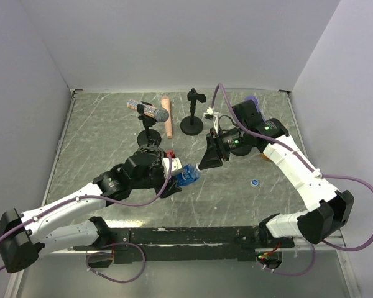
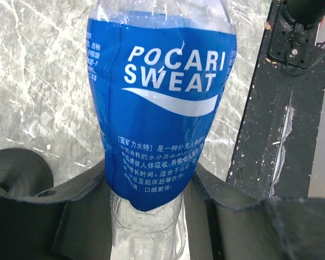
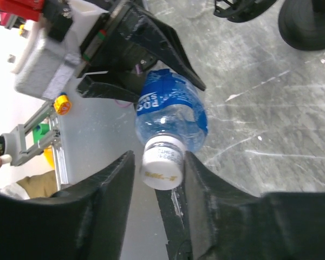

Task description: Unscrew the bottle caps

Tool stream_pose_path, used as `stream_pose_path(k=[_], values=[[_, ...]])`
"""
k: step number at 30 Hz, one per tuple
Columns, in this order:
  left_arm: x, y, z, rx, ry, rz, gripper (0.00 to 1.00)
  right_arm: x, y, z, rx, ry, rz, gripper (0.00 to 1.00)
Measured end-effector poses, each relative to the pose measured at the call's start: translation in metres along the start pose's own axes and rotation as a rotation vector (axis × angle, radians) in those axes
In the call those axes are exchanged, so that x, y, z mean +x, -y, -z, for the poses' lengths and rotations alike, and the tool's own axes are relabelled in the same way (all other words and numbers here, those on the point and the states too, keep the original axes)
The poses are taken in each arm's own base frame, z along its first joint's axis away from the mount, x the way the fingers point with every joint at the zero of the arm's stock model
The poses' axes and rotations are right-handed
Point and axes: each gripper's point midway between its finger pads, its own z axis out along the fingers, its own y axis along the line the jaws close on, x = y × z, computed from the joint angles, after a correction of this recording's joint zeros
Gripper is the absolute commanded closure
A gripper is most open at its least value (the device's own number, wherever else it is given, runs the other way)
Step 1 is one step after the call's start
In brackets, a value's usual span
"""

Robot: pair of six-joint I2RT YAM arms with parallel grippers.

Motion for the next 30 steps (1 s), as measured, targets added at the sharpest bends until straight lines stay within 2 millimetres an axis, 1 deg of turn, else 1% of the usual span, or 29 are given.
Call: stream_pose_path(k=[1,3,4,7,11,16,19,20,22,25,28,30], values=[[0.000,0.000,0.000,0.003,0.001,0.000,0.99,0.000,0.001,0.000,0.005,-0.001,0.004,0.62],[0.000,0.001,0.000,0.007,0.001,0.000,0.99,0.001,0.004,0.000,0.015,-0.005,0.009,0.73],[0.000,0.002,0.000,0.008,0.001,0.000,0.99,0.002,0.004,0.001,0.018,-0.007,0.012,0.77],[0.000,0.002,0.000,0.012,0.002,-0.001,0.99,0.002,0.005,0.001,0.018,-0.014,0.038,0.82],[-0.005,0.003,0.000,0.018,0.013,-0.008,0.99,-0.001,0.003,0.005,0.011,-0.022,0.144,0.83],[-0.011,0.005,0.001,0.032,0.026,-0.015,0.99,-0.004,-0.007,0.009,-0.033,-0.022,0.433,0.82],[-0.010,0.009,0.001,0.056,0.021,-0.024,0.99,0.006,-0.015,0.010,-0.047,-0.011,0.680,0.82],[-0.009,0.012,0.001,0.075,0.021,-0.032,0.99,0.011,-0.018,0.010,-0.051,-0.011,0.763,0.82],[-0.010,0.019,0.000,0.112,0.024,-0.045,0.99,0.016,-0.027,0.013,-0.056,-0.009,0.903,0.82],[-0.012,0.023,-0.001,0.137,0.031,-0.065,0.99,0.019,-0.033,0.014,-0.070,-0.019,1.023,0.82],[-0.007,0.022,-0.003,0.144,0.010,-0.078,0.99,0.024,-0.031,0.012,-0.071,-0.061,1.109,0.82],[-0.002,0.022,-0.004,0.151,-0.013,-0.094,0.99,0.031,-0.030,0.009,-0.073,-0.109,1.207,0.82]])
